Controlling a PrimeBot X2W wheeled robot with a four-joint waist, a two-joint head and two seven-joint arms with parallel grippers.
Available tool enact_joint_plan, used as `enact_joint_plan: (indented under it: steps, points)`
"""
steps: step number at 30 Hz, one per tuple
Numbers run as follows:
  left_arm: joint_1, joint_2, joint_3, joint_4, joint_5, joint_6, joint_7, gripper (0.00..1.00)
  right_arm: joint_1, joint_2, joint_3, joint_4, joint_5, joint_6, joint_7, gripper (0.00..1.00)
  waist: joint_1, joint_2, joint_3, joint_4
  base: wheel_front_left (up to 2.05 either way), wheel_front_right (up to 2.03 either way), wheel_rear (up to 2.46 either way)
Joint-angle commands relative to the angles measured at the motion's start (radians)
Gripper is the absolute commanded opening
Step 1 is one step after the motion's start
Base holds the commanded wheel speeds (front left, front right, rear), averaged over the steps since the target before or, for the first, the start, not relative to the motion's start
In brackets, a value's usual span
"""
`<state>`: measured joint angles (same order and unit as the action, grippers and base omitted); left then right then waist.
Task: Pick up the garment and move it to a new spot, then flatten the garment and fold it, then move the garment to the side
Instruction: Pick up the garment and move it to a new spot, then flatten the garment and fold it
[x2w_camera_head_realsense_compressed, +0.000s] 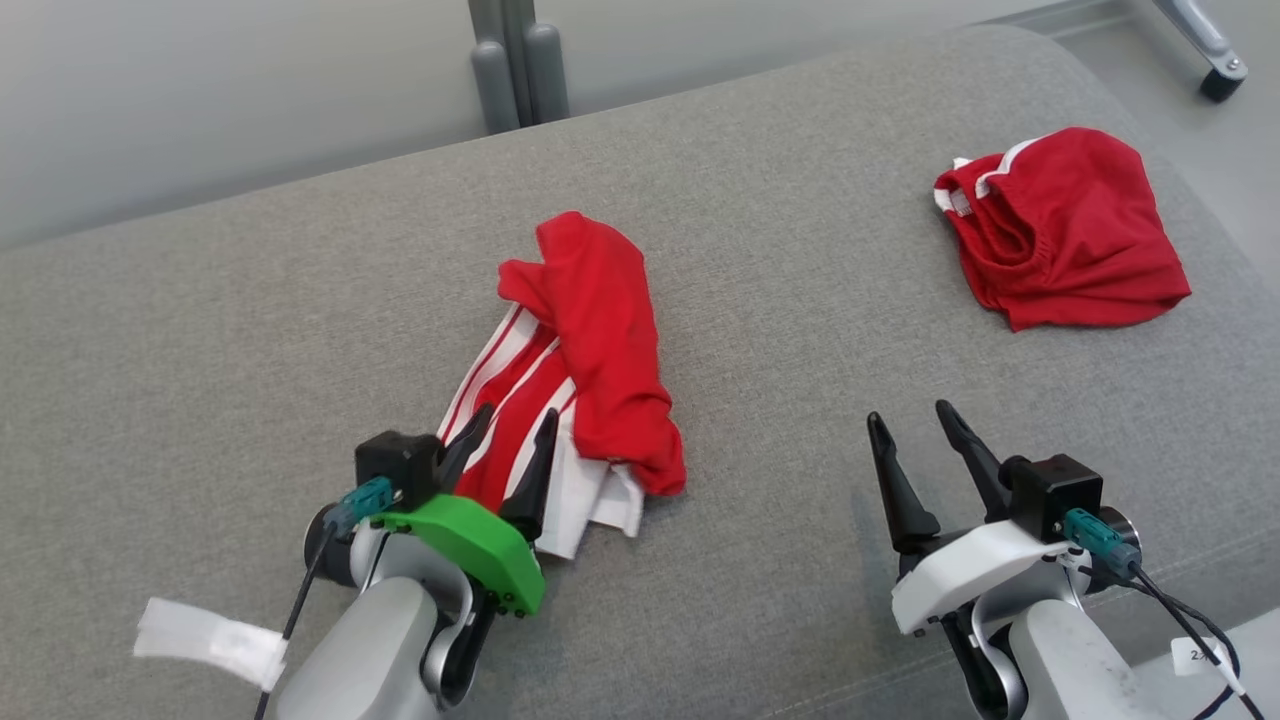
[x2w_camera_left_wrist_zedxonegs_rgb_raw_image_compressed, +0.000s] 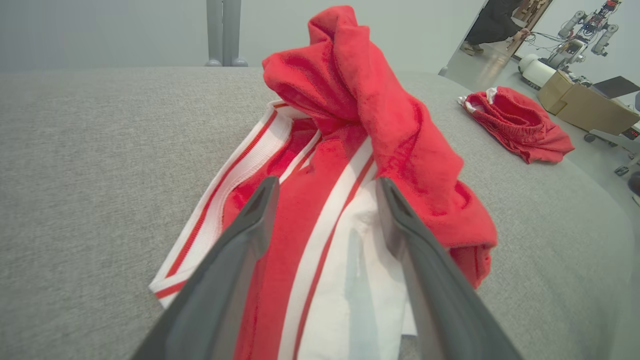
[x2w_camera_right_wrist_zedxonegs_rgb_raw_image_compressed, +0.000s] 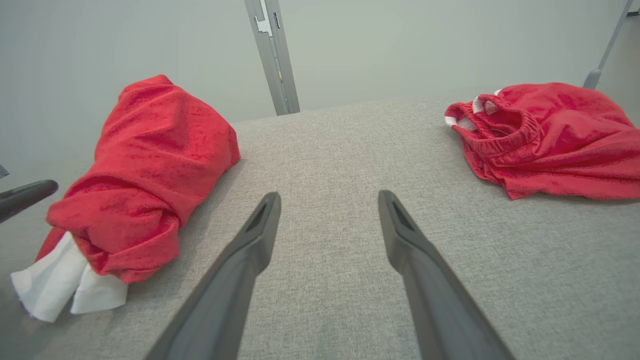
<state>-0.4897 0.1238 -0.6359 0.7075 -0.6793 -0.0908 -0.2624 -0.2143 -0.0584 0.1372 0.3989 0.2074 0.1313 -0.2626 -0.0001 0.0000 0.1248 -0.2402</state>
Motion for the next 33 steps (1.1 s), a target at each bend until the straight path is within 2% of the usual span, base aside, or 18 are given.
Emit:
enact_joint_plan:
  steps: [1,10,19,28,33]
  points:
    - [0.038,0.011,0.033,-0.018,0.024,0.010,-0.003,1.00,0.008,0.000,0.007,-0.003,-0.001,-0.001,-0.003,1.00,0.0001,0.0000,-0.035,0.035,0.00,0.00,0.00]
    - [0.265,0.006,0.283,-0.150,0.170,0.049,-0.001,1.00,0.013,0.004,0.082,-0.002,0.012,-0.001,-0.003,1.00,0.0001,0.0000,-0.087,0.111,0.00,0.00,0.00]
    - [0.416,-0.036,0.465,-0.250,0.303,0.033,-0.001,1.00,0.012,0.005,0.116,0.017,0.019,-0.001,-0.003,1.00,0.0001,0.0000,-0.116,0.193,0.00,0.00,0.00]
    - [0.466,-0.063,0.528,-0.272,0.382,0.001,-0.001,1.00,0.016,0.006,0.132,0.072,0.028,-0.001,-0.003,1.00,0.0001,0.0000,-0.123,0.284,0.00,0.00,0.00]
    - [0.460,-0.070,0.517,-0.265,0.394,-0.016,-0.001,1.00,-0.005,0.006,0.126,0.128,0.046,-0.001,-0.003,1.00,0.0001,0.0000,-0.105,0.339,0.00,0.00,0.00]
